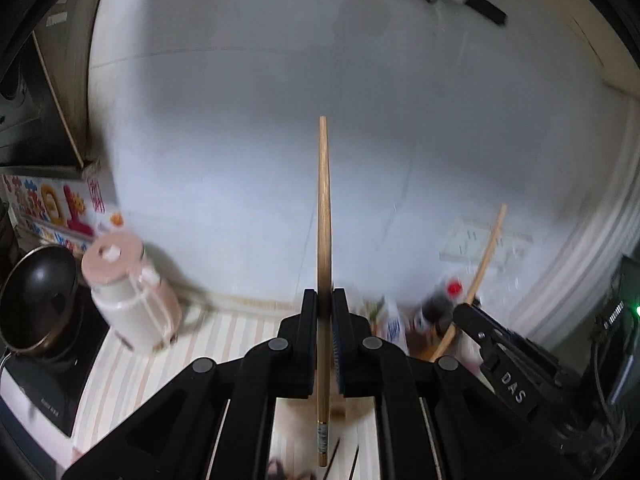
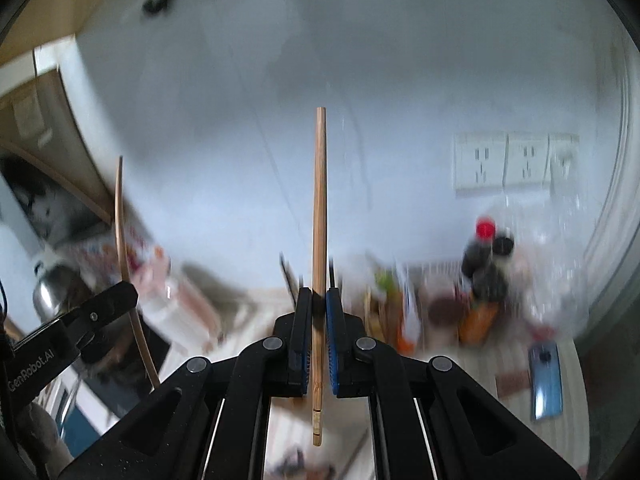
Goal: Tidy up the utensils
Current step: 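Lift both chopsticks upright and carry them over the beige holder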
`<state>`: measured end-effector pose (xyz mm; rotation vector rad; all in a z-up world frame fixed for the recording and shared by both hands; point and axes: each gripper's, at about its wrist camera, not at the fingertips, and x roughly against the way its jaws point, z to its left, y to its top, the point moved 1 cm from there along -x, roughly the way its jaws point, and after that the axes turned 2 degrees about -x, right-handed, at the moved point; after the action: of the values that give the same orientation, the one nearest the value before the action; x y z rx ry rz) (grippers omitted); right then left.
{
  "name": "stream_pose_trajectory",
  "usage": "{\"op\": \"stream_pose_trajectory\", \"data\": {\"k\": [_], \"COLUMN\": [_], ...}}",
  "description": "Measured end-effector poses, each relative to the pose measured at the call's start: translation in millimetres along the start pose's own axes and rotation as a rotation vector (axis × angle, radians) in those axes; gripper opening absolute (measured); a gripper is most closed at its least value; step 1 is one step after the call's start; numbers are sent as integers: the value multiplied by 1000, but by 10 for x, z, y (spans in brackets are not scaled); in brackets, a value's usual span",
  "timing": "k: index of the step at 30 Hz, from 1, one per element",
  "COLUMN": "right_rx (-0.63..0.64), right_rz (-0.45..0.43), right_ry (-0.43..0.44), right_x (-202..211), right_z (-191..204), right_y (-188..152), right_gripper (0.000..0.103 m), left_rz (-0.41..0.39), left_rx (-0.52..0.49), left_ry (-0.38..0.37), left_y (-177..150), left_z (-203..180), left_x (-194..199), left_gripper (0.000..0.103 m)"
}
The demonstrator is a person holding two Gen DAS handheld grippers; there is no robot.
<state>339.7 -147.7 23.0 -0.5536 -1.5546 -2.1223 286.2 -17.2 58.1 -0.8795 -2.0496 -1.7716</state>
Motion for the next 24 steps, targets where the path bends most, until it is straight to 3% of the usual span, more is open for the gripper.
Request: {"op": "stream_pose_trajectory", "data": {"k": [5, 12, 18, 21, 24], "right_rx": [-4, -4, -15, 5, 26], "right_rz": [-118, -154, -149, -99, -55], "right_ry": [-3, -23, -24, -7, -10], "right_x": [-283, -790, -1035, -1119, -1106], "right_z": [20, -26, -72, -58, -80], "right_y": [171, 44, -45, -71, -92], "right_gripper": [7, 7, 7, 7, 8], "left_rz": [-59, -55, 18, 95, 105], "left_rx": [32, 61, 48, 23, -16], "left_ry": [8, -13, -24, -38, -8], "left_y": [151, 94, -39, -97, -62], "left_z": [114, 249, 267, 246, 235], "left_x": [-371, -956, -1258, -1310, -1197], "left_gripper": [4, 5, 5, 6, 11]}}
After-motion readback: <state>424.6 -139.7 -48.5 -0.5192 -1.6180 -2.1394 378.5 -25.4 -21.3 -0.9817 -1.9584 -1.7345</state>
